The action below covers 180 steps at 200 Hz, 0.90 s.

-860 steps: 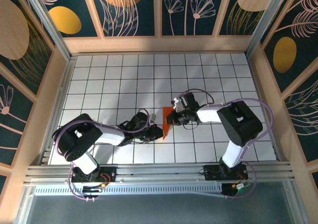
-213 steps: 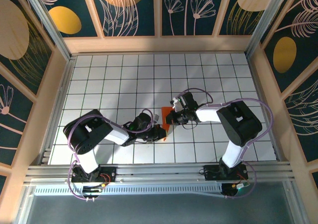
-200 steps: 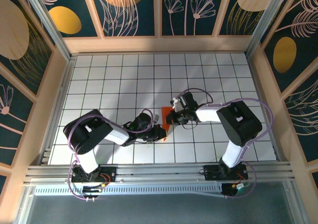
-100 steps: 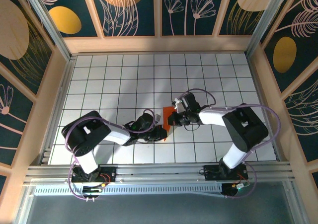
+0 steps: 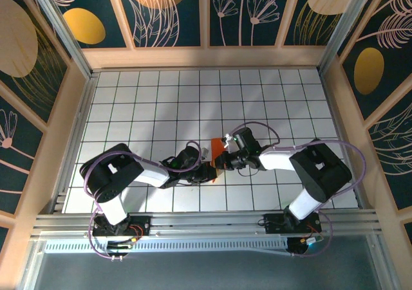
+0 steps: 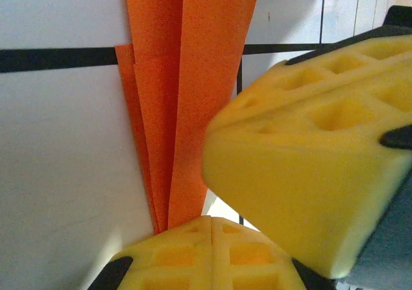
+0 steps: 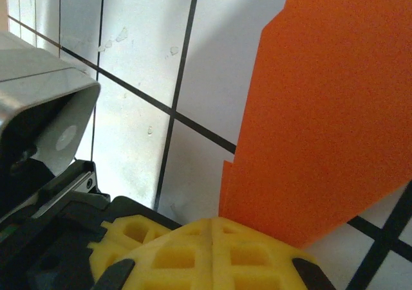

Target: Fold a paper plane with a square sheet of paper (fold left side to right side)

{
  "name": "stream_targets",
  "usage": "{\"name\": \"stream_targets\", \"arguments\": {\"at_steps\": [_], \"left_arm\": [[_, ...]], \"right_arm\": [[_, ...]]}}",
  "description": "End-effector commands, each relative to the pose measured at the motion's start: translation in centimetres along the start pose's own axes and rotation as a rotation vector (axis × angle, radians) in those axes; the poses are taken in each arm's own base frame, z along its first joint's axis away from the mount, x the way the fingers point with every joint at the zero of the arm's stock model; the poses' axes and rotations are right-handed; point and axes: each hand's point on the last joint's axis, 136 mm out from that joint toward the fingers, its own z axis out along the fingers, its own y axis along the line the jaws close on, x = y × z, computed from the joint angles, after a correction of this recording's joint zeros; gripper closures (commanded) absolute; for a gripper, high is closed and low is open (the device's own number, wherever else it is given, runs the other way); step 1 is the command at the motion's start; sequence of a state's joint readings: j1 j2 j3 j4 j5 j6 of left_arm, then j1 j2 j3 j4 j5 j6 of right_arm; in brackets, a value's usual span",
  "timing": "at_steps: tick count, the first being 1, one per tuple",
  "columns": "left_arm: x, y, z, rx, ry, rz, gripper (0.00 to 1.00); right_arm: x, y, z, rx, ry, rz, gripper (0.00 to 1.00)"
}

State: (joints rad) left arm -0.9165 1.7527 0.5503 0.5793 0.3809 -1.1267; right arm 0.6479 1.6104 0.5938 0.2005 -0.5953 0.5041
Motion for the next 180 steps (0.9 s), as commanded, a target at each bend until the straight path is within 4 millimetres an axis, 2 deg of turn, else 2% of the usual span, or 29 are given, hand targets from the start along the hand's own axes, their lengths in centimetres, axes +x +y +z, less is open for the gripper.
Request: {"name": "stream_targets", "arguments": {"at_steps": [1, 34, 51, 93, 98, 103, 120, 147, 180], "left_arm": [[2.1, 4.8, 0.6, -0.174, 0.053, -0.027, 1.00], [2.1, 4.7, 0.6, -0.174, 0.055, -0.024, 1.00], [2.0, 4.1, 0.5, -0.156, 0.052, -0.022, 1.00], [0.5, -1.3, -0.2, 0.013, 0.021, 0.001, 0.96], [0.4, -1.6, -0.2, 0.022, 0.021, 0.002, 0.95], [0.1, -3.0, -0.8, 0.057, 0.010, 0.014, 0.94], [-0.4, -4.2, -1.5, 0.093, 0.002, 0.015, 0.94], [-0.2, -3.9, -2.4, 0.099, 0.005, -0.001, 0.93], [0.6, -3.1, -2.3, 0.110, 0.035, -0.024, 0.93]], "right_arm": [[-0.1, 0.1, 0.7, 0.001, 0.006, 0.002, 1.00], [0.8, -2.0, 1.2, 0.066, 0.038, 0.055, 1.00], [2.0, -3.6, 1.4, 0.114, 0.075, 0.110, 1.00], [4.9, -6.0, 1.2, 0.172, 0.134, 0.194, 1.00], [5.0, -6.1, 1.2, 0.173, 0.137, 0.197, 1.00], [5.1, -6.1, 1.3, 0.169, 0.139, 0.196, 1.00], [5.3, -5.9, 1.3, 0.151, 0.147, 0.191, 1.00], [5.2, -5.6, 1.4, 0.141, 0.153, 0.174, 1.00], [5.3, -5.8, 1.5, 0.151, 0.162, 0.172, 1.00]]}}
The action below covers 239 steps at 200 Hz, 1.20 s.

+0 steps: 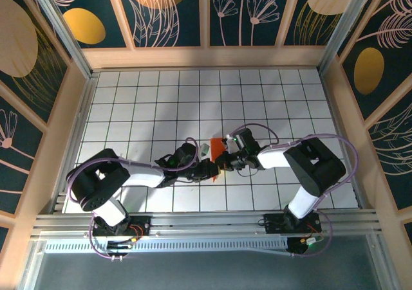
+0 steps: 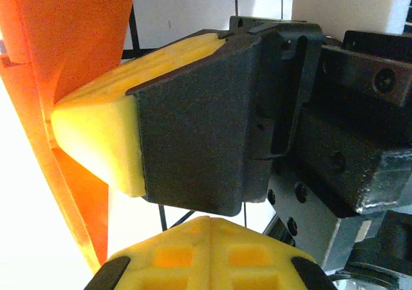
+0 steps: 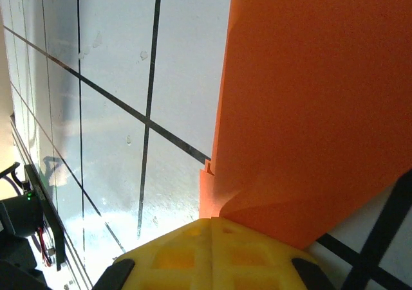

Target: Fold a paper plane with a square sheet of paper (fold left side to right side)

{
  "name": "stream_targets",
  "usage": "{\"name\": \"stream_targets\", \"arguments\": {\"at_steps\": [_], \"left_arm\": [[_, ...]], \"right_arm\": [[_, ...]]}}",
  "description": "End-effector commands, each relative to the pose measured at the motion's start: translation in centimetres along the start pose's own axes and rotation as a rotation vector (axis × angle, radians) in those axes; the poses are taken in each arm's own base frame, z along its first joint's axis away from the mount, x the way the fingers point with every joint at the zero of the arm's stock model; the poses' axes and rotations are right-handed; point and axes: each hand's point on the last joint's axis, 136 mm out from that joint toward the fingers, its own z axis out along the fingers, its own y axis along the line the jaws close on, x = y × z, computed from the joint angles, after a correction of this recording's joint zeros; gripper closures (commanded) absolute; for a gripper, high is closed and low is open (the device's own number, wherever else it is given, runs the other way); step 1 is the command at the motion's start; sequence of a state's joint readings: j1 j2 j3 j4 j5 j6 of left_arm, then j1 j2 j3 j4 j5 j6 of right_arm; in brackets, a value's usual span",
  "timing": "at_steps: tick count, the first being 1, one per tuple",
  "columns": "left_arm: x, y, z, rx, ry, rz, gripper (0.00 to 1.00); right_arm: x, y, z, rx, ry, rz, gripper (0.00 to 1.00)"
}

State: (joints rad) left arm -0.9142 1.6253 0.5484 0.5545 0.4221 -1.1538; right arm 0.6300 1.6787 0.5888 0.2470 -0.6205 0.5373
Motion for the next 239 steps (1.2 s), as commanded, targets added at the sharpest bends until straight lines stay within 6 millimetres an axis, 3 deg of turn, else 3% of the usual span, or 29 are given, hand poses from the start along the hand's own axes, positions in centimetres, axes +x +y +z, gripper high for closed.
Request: {"name": "stream_targets", "arguments": {"at_steps": [1, 50, 155, 239], "left_arm": [[0.9, 0.7, -0.2, 0.010, 0.038, -0.037, 0.93], [1.0, 2.2, 0.3, -0.028, 0.039, -0.053, 0.94], [1.7, 3.4, 1.4, -0.015, 0.071, -0.077, 0.95], [2.0, 4.9, 0.8, -0.072, 0.052, -0.085, 0.96]], "right_arm": [[4.7, -4.8, 0.7, 0.157, 0.138, 0.114, 1.00], [4.8, -5.1, 0.7, 0.170, 0.141, 0.114, 1.00], [4.7, -5.4, 0.8, 0.192, 0.144, 0.113, 1.00], [4.7, -5.8, 0.7, 0.214, 0.145, 0.110, 1.00]]}}
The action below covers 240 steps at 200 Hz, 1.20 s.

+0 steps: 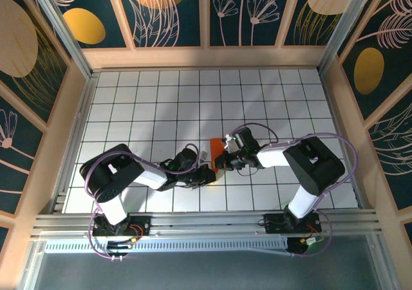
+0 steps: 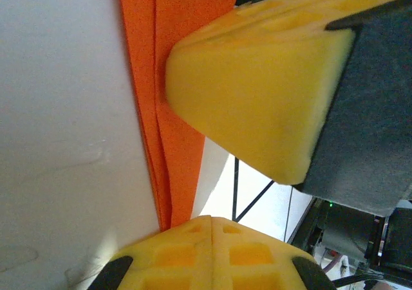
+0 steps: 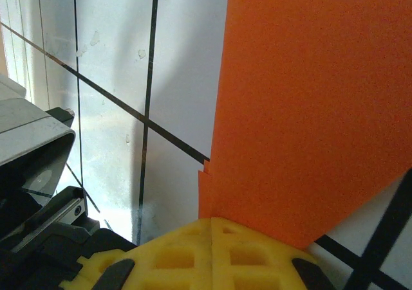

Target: Fold a paper plane with a square sheet of paper (fold left side to right side)

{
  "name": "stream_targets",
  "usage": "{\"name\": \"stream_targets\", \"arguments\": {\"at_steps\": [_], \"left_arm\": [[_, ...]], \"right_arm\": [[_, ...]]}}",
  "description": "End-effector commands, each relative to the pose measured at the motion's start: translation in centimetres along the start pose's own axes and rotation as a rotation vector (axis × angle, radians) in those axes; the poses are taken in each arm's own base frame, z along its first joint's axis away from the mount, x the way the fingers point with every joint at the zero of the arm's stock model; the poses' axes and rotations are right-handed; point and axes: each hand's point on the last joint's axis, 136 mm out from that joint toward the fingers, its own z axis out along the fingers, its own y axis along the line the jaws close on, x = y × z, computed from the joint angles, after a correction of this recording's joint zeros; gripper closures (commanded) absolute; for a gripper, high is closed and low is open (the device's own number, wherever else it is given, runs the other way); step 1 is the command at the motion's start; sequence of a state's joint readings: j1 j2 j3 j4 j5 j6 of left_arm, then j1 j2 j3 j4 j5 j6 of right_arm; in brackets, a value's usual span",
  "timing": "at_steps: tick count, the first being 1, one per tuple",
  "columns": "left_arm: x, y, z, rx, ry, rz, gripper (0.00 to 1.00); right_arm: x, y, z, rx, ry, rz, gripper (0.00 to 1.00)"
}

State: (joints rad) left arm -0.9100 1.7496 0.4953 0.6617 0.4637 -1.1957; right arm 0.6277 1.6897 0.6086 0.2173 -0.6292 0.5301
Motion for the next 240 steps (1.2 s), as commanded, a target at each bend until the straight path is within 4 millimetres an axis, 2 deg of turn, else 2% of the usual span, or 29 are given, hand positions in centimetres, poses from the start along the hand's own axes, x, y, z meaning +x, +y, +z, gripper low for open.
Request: {"name": "stream_targets", "arguments": {"at_steps": [1, 97, 127, 130, 148, 162, 197, 215, 240], "left_arm": [[0.2, 1.0, -0.4, -0.029, -0.009, -0.012, 0.96], [2.3, 1.9, -0.1, -0.089, 0.041, 0.019, 0.97], [2.9, 3.0, -0.2, -0.140, 0.047, 0.016, 0.97], [2.8, 2.3, -0.4, -0.123, 0.039, 0.026, 0.97], [2.7, 1.8, -0.8, -0.119, 0.030, 0.037, 0.97], [2.4, 0.6, -1.4, -0.088, 0.012, 0.051, 0.98], [0.4, -1.9, -3.1, -0.065, -0.060, 0.097, 0.97], [-0.5, -2.1, -3.3, -0.055, -0.068, 0.100, 0.97], [-1.1, -2.0, -2.5, -0.055, -0.049, 0.109, 0.97]], "right_arm": [[4.7, -5.8, 0.7, 0.211, 0.128, 0.105, 1.00], [4.4, -5.9, 0.7, 0.229, 0.131, 0.097, 1.00], [4.4, -5.9, 0.7, 0.234, 0.130, 0.096, 1.00], [4.4, -5.9, 0.7, 0.234, 0.130, 0.097, 1.00], [4.4, -5.9, 0.7, 0.234, 0.130, 0.096, 1.00], [4.3, -5.8, 0.6, 0.232, 0.130, 0.096, 1.00], [4.3, -5.8, 0.7, 0.232, 0.128, 0.096, 1.00], [4.3, -5.8, 0.7, 0.232, 0.128, 0.094, 1.00], [4.4, -5.7, 0.8, 0.230, 0.129, 0.093, 1.00]]}}
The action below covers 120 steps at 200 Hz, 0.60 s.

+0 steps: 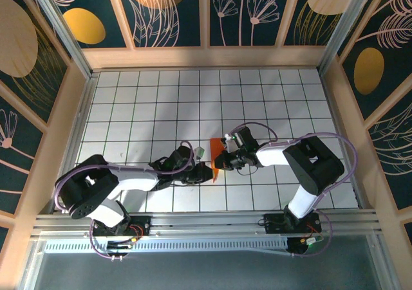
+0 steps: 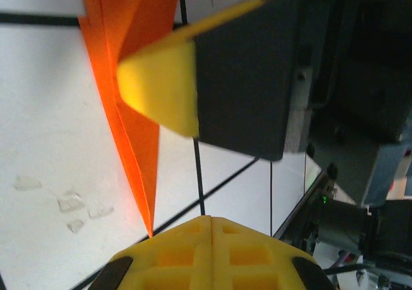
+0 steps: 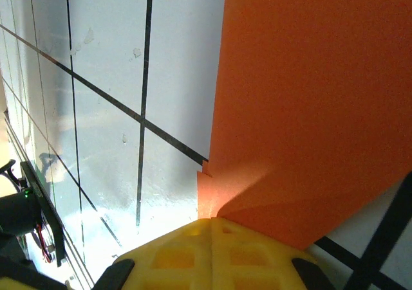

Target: Fold a paper plane with a square sheet of paper (fold left side to right side)

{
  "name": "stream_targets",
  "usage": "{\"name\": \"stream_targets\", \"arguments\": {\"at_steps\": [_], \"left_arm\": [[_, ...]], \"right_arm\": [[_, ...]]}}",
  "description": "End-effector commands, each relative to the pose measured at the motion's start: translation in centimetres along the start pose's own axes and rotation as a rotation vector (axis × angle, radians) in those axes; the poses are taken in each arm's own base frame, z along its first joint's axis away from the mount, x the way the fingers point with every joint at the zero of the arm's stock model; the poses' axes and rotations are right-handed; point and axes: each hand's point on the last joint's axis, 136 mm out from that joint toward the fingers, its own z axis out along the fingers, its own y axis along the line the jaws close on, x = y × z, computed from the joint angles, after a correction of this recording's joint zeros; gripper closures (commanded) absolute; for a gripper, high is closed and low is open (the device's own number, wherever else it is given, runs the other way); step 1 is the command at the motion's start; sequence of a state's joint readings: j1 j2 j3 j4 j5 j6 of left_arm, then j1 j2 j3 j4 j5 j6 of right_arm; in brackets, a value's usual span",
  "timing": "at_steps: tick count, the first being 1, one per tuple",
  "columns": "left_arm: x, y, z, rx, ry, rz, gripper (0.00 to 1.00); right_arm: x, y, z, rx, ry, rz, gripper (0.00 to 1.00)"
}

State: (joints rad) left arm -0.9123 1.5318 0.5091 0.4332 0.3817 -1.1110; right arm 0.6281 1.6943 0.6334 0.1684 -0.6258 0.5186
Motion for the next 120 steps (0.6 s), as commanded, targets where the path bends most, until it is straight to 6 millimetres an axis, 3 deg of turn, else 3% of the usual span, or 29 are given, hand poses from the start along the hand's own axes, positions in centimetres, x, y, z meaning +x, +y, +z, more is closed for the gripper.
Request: {"name": "stream_targets", "arguments": {"at_steps": [1, 33, 82, 97, 103, 120], "left_arm": [[-0.3, 0.3, 0.7, -0.022, 0.027, 0.023, 0.97], [-0.5, 0.4, 2.1, -0.023, 0.049, 0.033, 0.98], [-0.2, 2.6, 2.9, -0.086, 0.056, 0.010, 0.99], [-0.2, 2.7, 2.9, -0.090, 0.056, 0.009, 1.00], [0.2, 3.8, 3.3, -0.119, 0.070, -0.003, 1.00], [0.3, 4.6, 3.3, -0.150, 0.073, -0.009, 1.00]], "right_arm": [[4.3, -5.6, 0.9, 0.213, 0.112, 0.089, 1.00], [4.3, -5.4, 1.0, 0.209, 0.113, 0.088, 1.00], [4.1, -5.1, 1.1, 0.195, 0.113, 0.087, 1.00], [3.7, -4.5, 1.1, 0.174, 0.105, 0.080, 1.00], [3.4, -4.1, 1.1, 0.163, 0.100, 0.077, 1.00], [2.4, -2.8, 0.9, 0.130, 0.080, 0.062, 1.00]]}}
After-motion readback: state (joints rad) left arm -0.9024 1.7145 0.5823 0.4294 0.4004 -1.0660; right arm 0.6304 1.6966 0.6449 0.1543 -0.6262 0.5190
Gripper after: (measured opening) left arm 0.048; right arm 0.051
